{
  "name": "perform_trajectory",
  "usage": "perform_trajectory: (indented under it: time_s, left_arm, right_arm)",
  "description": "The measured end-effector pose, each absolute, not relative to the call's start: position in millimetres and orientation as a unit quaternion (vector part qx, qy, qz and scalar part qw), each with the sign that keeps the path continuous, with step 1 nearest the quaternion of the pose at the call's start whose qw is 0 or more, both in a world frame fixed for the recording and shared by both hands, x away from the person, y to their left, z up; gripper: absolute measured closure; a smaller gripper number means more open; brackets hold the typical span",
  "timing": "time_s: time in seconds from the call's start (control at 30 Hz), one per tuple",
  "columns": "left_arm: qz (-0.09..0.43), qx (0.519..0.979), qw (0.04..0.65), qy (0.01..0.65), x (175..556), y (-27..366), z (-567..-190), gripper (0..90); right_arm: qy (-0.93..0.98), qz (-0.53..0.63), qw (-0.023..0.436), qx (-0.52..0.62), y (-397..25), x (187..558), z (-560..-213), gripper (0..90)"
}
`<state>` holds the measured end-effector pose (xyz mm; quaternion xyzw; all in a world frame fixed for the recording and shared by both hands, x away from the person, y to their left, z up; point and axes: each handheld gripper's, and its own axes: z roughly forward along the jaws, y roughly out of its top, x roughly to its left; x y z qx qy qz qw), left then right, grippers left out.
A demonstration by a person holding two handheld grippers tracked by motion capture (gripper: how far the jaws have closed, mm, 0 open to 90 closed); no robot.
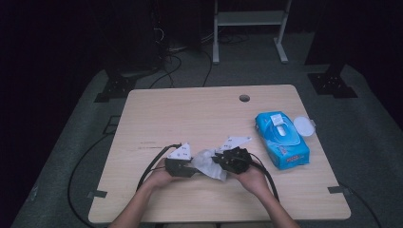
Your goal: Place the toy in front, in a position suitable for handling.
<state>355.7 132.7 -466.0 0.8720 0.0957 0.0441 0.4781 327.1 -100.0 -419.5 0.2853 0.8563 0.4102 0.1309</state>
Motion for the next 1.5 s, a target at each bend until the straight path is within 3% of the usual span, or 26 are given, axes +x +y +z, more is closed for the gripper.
perform_trajectory:
  time_s: [0.1,0.33,0.4,0.8,1.17,1.27,1.5]
  left_arm:
    - [0.043,0.871,0.48,0.094,355.8,133.4,-466.5,70.8]
    - [0.046,0.873,0.477,0.092,355.5,132.9,-465.8,70.8]
    - [0.046,0.872,0.478,0.092,355.2,131.6,-465.8,70.8]
    - [0.042,0.871,0.481,0.091,355.5,130.4,-466.5,70.9]
    - [0.041,0.873,0.478,0.088,356.1,130.6,-465.8,71.0]
    - [0.042,0.873,0.478,0.088,356.3,130.3,-465.8,71.0]
    - [0.043,0.874,0.477,0.084,356.2,128.0,-465.8,71.0]
  right_arm:
    - [0.853,0.419,0.116,0.289,-100.4,329.1,-420.0,83.3]
    - [0.841,0.401,0.151,0.331,-136.4,336.8,-418.5,83.5]
    - [0.835,0.402,0.141,0.347,-141.9,337.8,-417.8,83.4]
    - [0.849,0.418,0.115,0.301,-87.6,331.0,-418.6,83.5]
    - [0.824,0.401,0.143,0.373,-160.3,336.5,-419.8,83.6]
    - [0.829,0.396,0.155,0.365,-152.9,333.4,-417.8,83.5]
    - [0.846,0.412,0.122,0.316,-105.9,332.1,-417.5,83.5]
